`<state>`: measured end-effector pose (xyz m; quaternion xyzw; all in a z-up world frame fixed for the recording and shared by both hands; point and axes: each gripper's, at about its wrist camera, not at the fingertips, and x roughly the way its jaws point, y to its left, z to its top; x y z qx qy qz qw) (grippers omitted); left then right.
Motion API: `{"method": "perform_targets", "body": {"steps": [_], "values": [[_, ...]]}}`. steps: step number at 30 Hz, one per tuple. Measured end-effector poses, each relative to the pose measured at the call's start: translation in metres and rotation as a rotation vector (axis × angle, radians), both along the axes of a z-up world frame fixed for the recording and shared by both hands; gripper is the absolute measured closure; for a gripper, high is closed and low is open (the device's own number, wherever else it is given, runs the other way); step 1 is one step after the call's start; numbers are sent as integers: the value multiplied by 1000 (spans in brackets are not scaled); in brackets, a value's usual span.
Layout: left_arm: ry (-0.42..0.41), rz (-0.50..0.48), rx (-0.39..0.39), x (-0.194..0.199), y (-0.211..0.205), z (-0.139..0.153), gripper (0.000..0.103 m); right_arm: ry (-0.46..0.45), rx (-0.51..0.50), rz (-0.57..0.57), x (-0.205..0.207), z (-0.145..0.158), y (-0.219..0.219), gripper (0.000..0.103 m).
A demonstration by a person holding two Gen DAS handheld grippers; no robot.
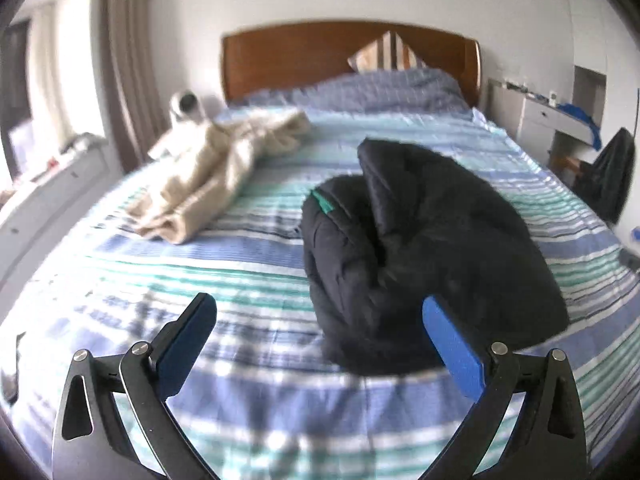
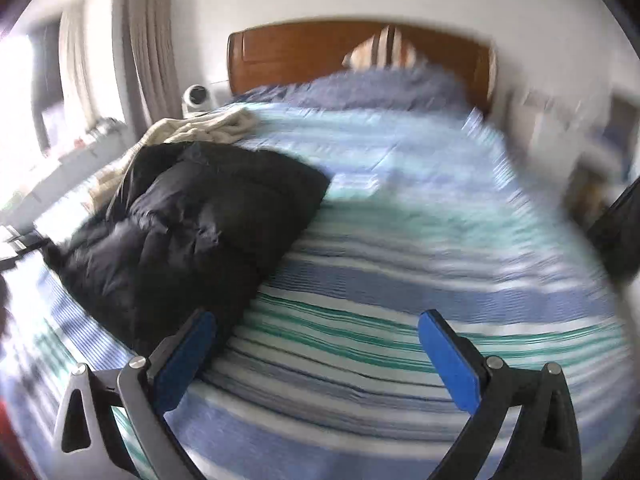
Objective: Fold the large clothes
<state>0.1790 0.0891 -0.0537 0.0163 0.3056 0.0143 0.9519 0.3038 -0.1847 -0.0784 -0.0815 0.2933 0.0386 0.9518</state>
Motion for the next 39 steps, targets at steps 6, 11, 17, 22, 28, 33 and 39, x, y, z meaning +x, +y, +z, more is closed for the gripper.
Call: {"method": "perform_targets", "body": {"steps": [6, 11, 17, 22, 28, 33, 39], "values": [[49, 82, -43, -38, -25, 4, 0, -32, -29, -71, -63, 19, 32, 0], [55, 50, -89, -51, -51, 13, 0, 53, 7, -55, -96, 20, 53, 0], [41, 19, -42, -83, -76, 33, 0, 82, 16, -33, -156, 39, 72, 0], [62, -7, -35, -95, -91, 35, 0, 82, 20, -26, -179, 52, 80, 0], [88, 19, -43, -107, -99, 39, 0, 90, 26, -39, -195, 60, 72, 0], [110, 56, 18, -114, -105, 46, 0, 96, 54, -59, -203, 64, 67, 0], [106, 66, 41, -116, -104, 49, 0, 99, 48, -46, -204, 64, 74, 0]]}}
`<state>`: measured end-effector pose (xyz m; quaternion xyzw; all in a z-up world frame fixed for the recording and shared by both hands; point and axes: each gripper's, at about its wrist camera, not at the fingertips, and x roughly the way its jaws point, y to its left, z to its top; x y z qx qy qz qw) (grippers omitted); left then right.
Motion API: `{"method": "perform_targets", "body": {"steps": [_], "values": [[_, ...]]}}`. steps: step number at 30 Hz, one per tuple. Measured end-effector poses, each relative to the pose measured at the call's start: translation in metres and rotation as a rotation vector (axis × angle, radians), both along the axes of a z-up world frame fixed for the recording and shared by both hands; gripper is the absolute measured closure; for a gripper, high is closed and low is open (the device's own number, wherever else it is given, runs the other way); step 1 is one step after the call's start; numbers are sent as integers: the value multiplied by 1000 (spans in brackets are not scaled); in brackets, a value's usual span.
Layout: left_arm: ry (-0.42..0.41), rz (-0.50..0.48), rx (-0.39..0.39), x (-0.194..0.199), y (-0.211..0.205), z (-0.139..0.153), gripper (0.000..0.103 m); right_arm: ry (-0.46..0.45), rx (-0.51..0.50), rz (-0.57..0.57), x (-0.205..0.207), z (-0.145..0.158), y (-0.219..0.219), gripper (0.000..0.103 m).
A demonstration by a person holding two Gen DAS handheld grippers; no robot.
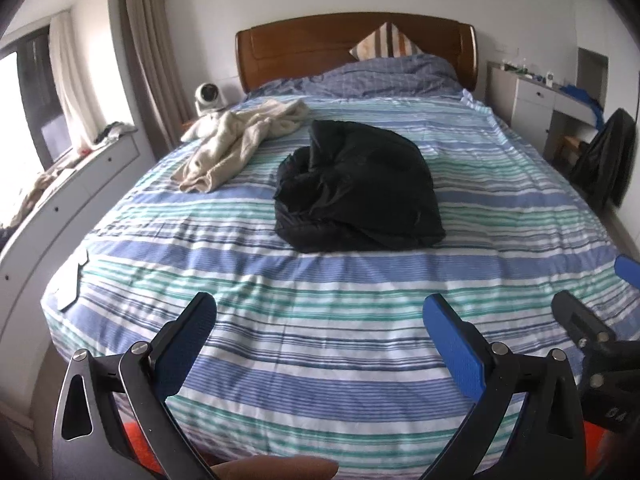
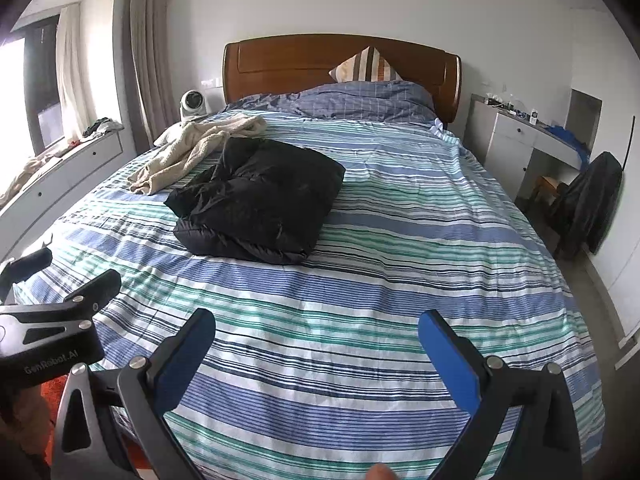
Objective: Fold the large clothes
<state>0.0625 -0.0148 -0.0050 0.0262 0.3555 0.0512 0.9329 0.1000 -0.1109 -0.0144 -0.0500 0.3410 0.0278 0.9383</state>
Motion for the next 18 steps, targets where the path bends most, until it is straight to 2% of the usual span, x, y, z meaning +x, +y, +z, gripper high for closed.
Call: {"method": "perform_targets", "body": {"steps": [10, 15, 18], "values": [[1, -15, -16, 2, 3, -3, 0, 31, -24, -2, -2, -5, 8, 0], [-4, -46, -56, -3, 0, -3, 0, 44, -26, -11, -3, -9, 5, 0], [-24, -46, -39, -7, -4, 0, 0, 43, -18, -14, -5, -8, 3, 0]]}}
